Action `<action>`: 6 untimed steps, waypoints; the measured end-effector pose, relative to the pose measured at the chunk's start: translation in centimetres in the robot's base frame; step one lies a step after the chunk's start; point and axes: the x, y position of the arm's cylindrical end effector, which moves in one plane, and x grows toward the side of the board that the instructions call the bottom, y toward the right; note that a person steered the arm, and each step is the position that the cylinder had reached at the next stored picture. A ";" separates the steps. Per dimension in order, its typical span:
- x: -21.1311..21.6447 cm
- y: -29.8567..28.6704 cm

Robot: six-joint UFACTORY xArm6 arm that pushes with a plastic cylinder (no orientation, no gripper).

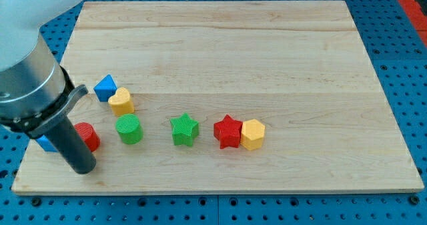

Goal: Place the blue cube to the left side of red circle

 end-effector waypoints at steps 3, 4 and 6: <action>0.1 -0.3; -0.7 -3.4; -4.4 -5.7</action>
